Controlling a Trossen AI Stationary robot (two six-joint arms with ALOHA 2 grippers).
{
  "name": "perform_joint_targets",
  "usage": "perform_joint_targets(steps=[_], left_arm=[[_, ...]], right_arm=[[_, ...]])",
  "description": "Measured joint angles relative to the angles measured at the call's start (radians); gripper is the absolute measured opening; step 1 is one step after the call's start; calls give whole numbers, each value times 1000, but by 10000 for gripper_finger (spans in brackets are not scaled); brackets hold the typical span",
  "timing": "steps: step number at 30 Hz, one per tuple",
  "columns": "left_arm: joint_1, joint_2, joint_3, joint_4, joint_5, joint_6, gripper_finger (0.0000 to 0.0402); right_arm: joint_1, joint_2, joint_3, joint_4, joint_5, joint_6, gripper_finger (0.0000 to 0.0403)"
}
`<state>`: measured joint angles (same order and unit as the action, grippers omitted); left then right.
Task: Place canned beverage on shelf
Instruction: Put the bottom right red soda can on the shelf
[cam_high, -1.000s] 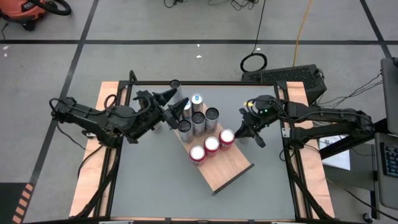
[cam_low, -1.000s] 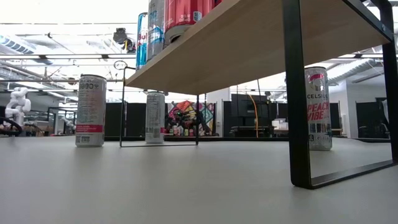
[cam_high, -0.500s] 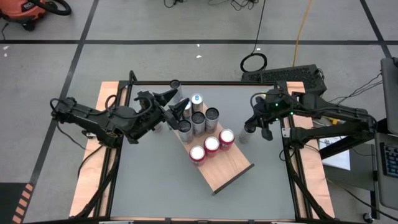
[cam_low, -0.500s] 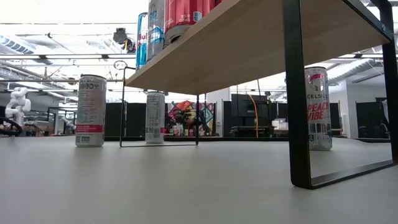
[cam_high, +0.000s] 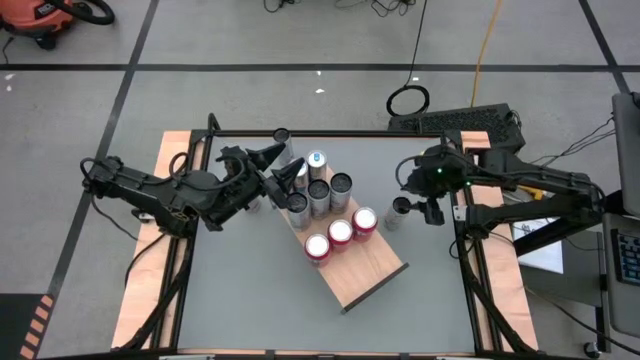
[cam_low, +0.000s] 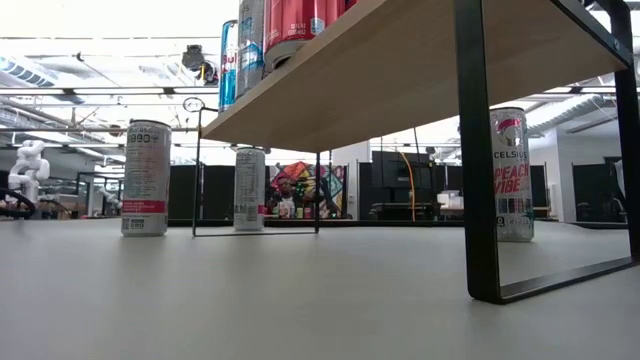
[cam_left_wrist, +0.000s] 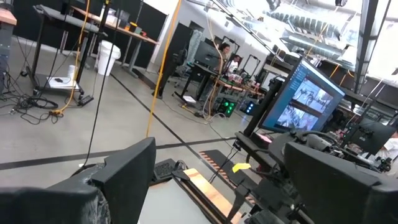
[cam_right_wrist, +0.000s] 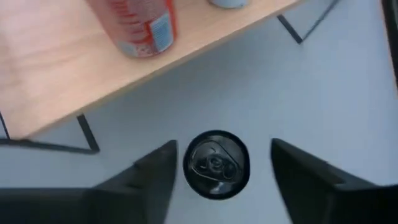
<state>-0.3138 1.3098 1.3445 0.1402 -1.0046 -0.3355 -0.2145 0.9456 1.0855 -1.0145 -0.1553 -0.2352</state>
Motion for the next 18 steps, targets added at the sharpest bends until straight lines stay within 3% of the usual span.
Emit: perform_joint_targets(steps=[5,8,18], left_arm=[[0,0,0,0,0,0,359],[-1,0,0,-8,0,0,359],[-3,0,0,-30,33,0,359]], right_arm=[[-1,50,0,-48,-2,-25,335],[-1,95,0,-66,-1,-31,370],[-1,211,0,-64,-3,-73,380]])
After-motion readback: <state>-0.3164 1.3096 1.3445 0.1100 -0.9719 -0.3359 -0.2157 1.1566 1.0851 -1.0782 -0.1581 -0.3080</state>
